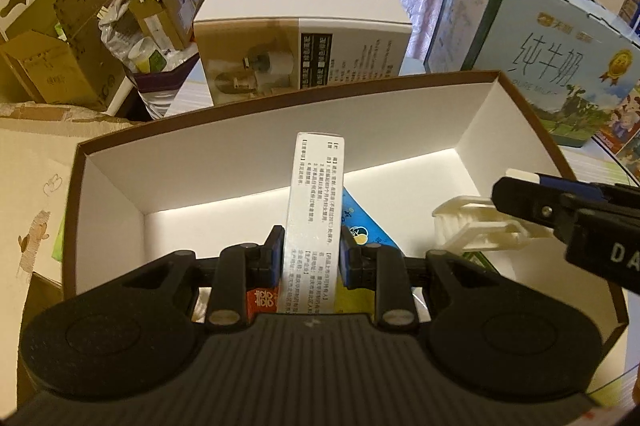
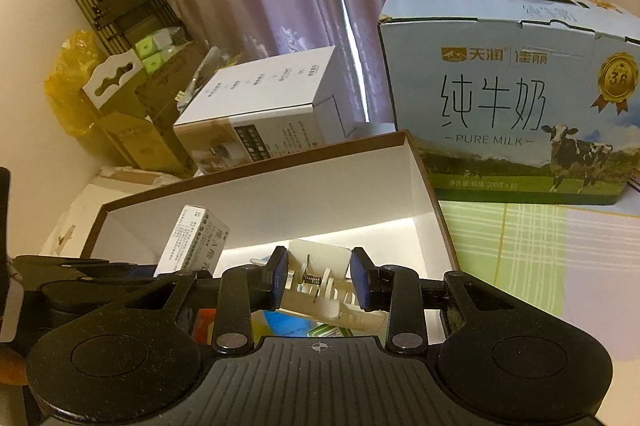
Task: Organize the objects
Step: 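Lower the leaflet and holder into the box and open both tools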
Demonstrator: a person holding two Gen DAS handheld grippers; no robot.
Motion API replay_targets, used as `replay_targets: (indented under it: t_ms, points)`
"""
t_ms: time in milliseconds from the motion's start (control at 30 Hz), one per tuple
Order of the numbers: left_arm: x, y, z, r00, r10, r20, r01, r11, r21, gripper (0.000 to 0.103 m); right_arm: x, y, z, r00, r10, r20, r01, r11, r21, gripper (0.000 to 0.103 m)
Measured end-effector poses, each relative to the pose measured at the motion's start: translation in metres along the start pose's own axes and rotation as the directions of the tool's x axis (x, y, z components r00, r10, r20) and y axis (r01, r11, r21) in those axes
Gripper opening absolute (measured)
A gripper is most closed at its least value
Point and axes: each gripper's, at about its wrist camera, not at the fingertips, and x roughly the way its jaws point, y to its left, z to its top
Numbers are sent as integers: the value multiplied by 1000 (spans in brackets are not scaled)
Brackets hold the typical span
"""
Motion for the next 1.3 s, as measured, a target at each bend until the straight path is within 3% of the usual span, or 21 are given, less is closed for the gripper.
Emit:
replay_targets:
  t_ms: [267,633,833,967,1300]
  points:
    - [10,1,-1,999,-34,4,34,999,-1,24,2,0,-1,1000,-6,-3,6,1000,-5,31]
    - [9,15,-3,1000,3,-10,-3,1000,5,27,5,2,-1,1000,-8,-10,8,1000,-7,31]
    - [2,20,-6,1000,11,-1,-11,1000,7,37,1,0,3,999,27,32,-29,999,45,31]
    - [-5,21,-8,1000,9,11,-9,1000,15,43,-8,1,8,997,34,68,-37,999,38,47]
    - [-36,22,-16,998,-20,59,19,1000,24,72,-43,1,-7,995,47,92,-45,999,-18,59]
